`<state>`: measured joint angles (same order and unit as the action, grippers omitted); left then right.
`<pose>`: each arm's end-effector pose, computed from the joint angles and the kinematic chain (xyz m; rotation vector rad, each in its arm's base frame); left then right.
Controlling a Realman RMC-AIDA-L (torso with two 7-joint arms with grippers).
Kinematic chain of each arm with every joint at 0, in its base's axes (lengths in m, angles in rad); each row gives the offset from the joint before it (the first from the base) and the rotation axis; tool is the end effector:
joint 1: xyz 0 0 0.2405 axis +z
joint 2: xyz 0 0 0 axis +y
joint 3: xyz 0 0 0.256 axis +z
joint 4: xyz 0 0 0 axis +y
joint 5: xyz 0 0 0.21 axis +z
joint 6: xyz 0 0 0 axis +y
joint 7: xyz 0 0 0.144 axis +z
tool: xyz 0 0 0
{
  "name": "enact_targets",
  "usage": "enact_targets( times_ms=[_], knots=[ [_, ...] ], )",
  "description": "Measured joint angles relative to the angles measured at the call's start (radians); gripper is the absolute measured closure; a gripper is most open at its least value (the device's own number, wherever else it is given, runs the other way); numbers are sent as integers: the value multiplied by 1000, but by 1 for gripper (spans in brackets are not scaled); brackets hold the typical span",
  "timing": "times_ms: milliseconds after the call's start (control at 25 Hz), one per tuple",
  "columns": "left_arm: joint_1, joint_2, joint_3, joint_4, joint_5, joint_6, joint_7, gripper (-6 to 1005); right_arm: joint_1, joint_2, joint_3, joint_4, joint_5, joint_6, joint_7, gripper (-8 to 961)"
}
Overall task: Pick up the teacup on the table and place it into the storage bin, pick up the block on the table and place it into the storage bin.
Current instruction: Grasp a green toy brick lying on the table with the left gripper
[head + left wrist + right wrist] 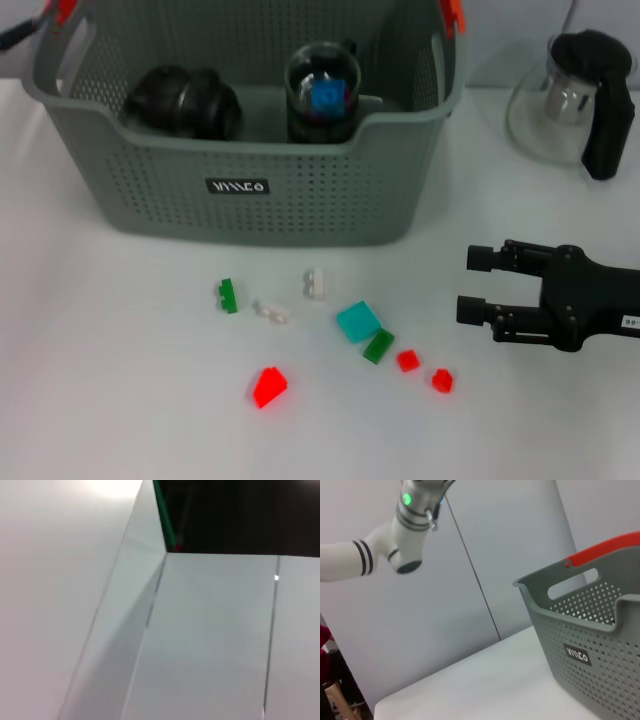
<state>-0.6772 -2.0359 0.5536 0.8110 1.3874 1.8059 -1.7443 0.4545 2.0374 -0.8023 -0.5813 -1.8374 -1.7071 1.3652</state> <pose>-0.1467 0.3664 0.1254 -2.4109 -0.3944 -1.6622 0.2652 0.2946 0.0015 -2.8010 0.6748 0.9198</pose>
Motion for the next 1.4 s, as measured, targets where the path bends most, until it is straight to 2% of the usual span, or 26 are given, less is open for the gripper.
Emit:
enact_targets(
  times_ms=[80, 120, 160, 320, 480, 560, 600, 760, 920, 1280, 1400],
  knots=[
    [33, -2, -29, 7, 83, 55, 30, 357, 2, 0, 0, 0, -2, 0, 1, 131],
    [70, -9, -38, 36, 197, 82, 70, 357, 4, 1, 0, -3, -4, 0, 1, 131],
    [70, -9, -38, 36, 197, 82, 70, 358, 4, 1, 0, -3, -4, 0, 1, 131],
    [131, -31, -41, 86, 459, 98, 166, 361, 7, 2, 0, -2, -4, 0, 1, 131],
    [176, -56, -35, 90, 626, 87, 317, 366, 7, 3, 0, -3, -5, -1, 3, 130],
    [198, -70, -30, 83, 732, 27, 410, 368, 7, 4, 0, -1, -5, -2, 4, 130],
    [198, -70, -30, 83, 732, 27, 410, 369, 7, 3, 0, -1, -5, -2, 4, 130],
    [205, -84, -10, 22, 845, -123, 488, 374, 6, 3, 0, 0, -5, -2, 4, 129],
    [194, -93, 24, -50, 865, -259, 542, 378, 6, 4, 0, 0, -5, -2, 4, 129],
    [132, -91, 119, -138, 901, -476, 540, 389, 6, 4, 0, 0, -5, -2, 5, 129],
    [128, -91, 125, -141, 908, -498, 535, 392, 2, 4, 0, 0, -5, -2, 5, 129]
  ],
)
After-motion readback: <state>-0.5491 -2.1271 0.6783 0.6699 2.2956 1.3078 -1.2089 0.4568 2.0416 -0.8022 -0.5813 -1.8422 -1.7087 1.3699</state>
